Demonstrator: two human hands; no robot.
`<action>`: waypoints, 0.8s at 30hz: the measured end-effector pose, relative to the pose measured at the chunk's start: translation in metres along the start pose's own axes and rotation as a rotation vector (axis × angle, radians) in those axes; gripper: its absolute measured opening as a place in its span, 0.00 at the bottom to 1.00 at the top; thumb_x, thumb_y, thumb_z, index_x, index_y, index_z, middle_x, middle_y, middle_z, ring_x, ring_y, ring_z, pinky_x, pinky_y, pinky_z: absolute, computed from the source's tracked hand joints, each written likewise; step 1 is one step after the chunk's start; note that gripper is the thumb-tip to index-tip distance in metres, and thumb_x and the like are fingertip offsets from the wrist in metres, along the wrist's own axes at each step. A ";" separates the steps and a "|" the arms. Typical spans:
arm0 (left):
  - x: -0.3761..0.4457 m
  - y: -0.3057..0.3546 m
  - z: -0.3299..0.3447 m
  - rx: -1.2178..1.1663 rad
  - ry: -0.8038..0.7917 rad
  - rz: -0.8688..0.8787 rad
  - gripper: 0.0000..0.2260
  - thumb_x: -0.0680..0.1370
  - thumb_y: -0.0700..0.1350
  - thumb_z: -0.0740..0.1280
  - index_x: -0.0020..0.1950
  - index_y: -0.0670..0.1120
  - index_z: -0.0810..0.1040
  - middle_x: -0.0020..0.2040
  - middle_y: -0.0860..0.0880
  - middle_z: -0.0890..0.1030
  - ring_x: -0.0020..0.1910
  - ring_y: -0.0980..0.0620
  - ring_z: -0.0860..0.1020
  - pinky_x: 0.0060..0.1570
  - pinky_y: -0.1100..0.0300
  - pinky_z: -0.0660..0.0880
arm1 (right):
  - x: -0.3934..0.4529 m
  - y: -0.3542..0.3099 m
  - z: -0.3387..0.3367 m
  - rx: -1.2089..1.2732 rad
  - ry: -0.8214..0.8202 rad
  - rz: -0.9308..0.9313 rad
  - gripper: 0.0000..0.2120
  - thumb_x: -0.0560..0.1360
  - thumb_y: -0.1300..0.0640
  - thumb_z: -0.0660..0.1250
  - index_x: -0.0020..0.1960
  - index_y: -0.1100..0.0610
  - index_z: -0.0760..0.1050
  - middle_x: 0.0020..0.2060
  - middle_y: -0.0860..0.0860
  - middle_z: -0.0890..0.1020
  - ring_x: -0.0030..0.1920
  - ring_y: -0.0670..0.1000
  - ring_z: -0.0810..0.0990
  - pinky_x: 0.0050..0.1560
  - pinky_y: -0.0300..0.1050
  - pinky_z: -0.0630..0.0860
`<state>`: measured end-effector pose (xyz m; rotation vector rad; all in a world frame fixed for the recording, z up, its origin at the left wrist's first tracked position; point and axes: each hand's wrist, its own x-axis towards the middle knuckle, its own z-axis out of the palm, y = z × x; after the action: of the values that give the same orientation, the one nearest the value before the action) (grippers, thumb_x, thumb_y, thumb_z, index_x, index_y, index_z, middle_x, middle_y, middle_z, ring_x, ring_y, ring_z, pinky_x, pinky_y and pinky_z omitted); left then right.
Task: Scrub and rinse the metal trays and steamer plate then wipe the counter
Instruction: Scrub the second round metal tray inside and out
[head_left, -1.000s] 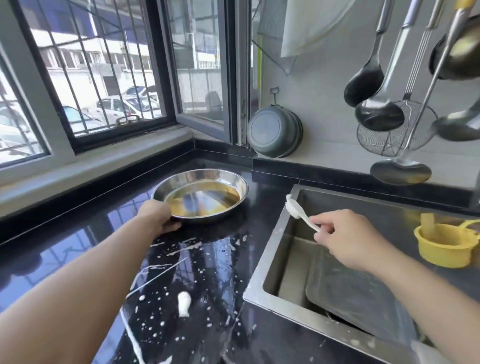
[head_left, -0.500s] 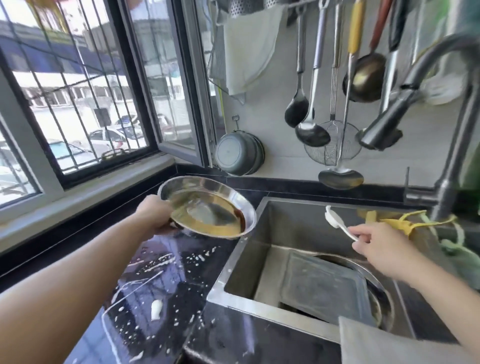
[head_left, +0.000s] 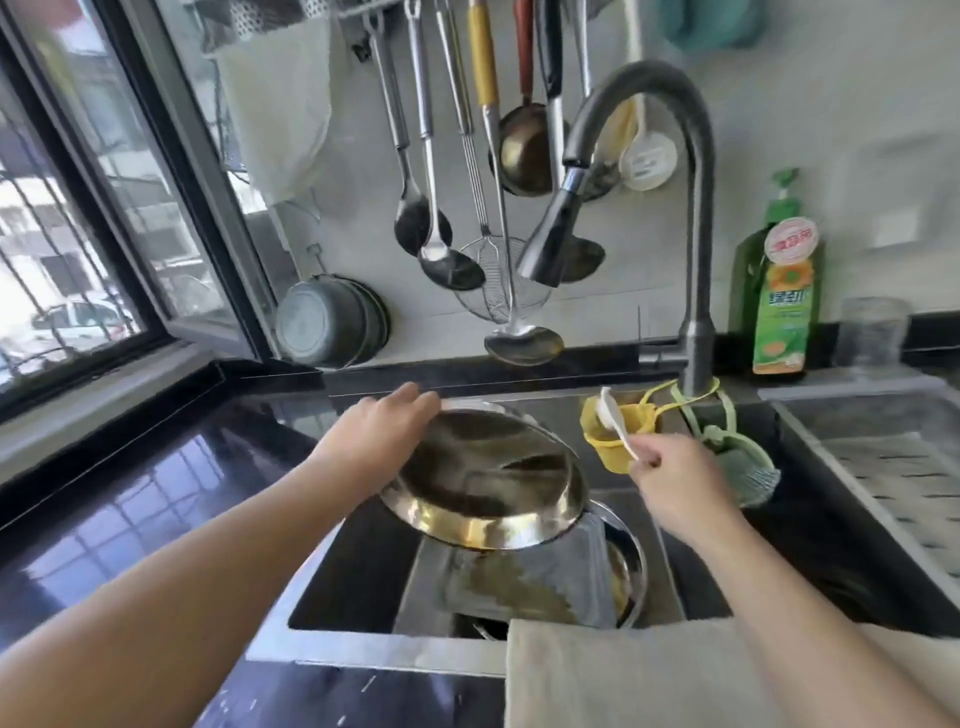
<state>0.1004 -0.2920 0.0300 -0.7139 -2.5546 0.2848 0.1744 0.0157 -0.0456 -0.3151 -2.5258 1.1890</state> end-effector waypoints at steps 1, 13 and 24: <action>0.003 0.009 0.004 0.033 0.005 0.086 0.20 0.74 0.39 0.74 0.52 0.52 0.64 0.45 0.47 0.71 0.33 0.36 0.79 0.28 0.50 0.69 | 0.000 0.000 -0.002 0.005 0.004 0.015 0.17 0.81 0.62 0.64 0.69 0.55 0.78 0.59 0.51 0.83 0.43 0.49 0.79 0.38 0.42 0.75; 0.038 0.032 0.048 0.042 0.246 0.233 0.08 0.72 0.42 0.73 0.49 0.47 0.78 0.46 0.47 0.81 0.34 0.43 0.83 0.23 0.53 0.74 | 0.101 -0.027 -0.024 -0.510 0.132 0.054 0.12 0.83 0.56 0.60 0.60 0.58 0.78 0.42 0.54 0.75 0.43 0.59 0.77 0.38 0.47 0.71; 0.055 0.031 0.076 -0.169 0.098 0.081 0.14 0.81 0.44 0.67 0.65 0.50 0.72 0.51 0.50 0.84 0.47 0.43 0.84 0.42 0.52 0.77 | 0.173 -0.012 0.005 -0.533 0.220 0.130 0.11 0.82 0.55 0.65 0.58 0.62 0.79 0.35 0.53 0.73 0.33 0.53 0.72 0.27 0.42 0.64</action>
<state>0.0351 -0.2424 -0.0246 -0.8735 -2.4808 0.0579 0.0121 0.0628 -0.0049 -0.7028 -2.6095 0.4616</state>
